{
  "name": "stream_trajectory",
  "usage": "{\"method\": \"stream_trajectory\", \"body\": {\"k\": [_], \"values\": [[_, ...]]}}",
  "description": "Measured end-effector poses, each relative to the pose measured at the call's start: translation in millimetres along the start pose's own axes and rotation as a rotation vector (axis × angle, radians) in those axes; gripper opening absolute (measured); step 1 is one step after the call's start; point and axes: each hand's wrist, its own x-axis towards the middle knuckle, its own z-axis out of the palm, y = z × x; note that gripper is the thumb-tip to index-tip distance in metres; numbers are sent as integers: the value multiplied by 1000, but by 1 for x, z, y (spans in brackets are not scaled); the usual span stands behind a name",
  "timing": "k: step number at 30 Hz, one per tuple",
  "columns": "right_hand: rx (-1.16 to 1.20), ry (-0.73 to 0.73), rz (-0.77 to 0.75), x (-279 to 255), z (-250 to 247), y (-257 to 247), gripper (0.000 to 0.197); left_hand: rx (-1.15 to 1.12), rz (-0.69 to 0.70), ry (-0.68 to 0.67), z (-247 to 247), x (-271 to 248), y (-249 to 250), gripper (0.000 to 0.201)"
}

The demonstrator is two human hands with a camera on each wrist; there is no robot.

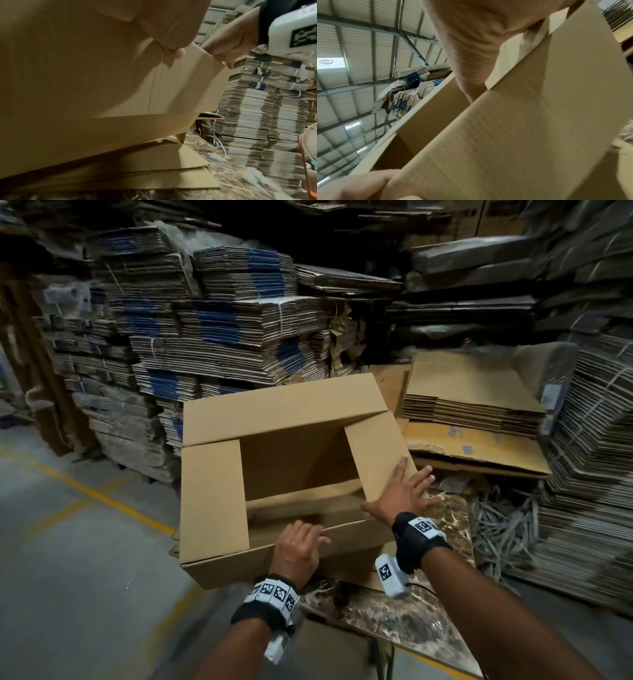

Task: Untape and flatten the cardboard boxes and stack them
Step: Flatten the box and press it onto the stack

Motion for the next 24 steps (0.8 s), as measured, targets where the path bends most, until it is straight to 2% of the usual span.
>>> {"method": "stream_trajectory", "body": {"k": [2, 5, 7, 9, 14, 18, 21, 23, 24], "values": [[115, -28, -18, 6, 2, 4, 136, 7, -84, 23, 2, -1, -3, 11], [392, -4, -84, 14, -3, 13, 88, -14, -226, 37, 3, 1, -11, 8], [475, 40, -164, 15, -14, 21, 58, -36, -270, 10, 3, 3, -12, 17], [517, 95, -191, 15, -26, 32, 43, -46, -317, -39, 2, 7, -11, 23], [718, 209, -32, 35, -35, 74, 47, -76, -491, -115, 10, 8, -10, 32], [931, 172, 183, 50, -25, 119, 28, -137, -639, -171, 13, 4, -19, 31], [991, 106, 321, 55, 3, 144, 41, -177, -662, -239, 14, -5, -23, 23], [906, 109, 416, 52, 20, 144, 54, -187, -683, -254, 14, -13, -21, 22], [787, 117, 413, 50, 28, 143, 62, -187, -695, -257, 14, -16, -18, 23]]}}
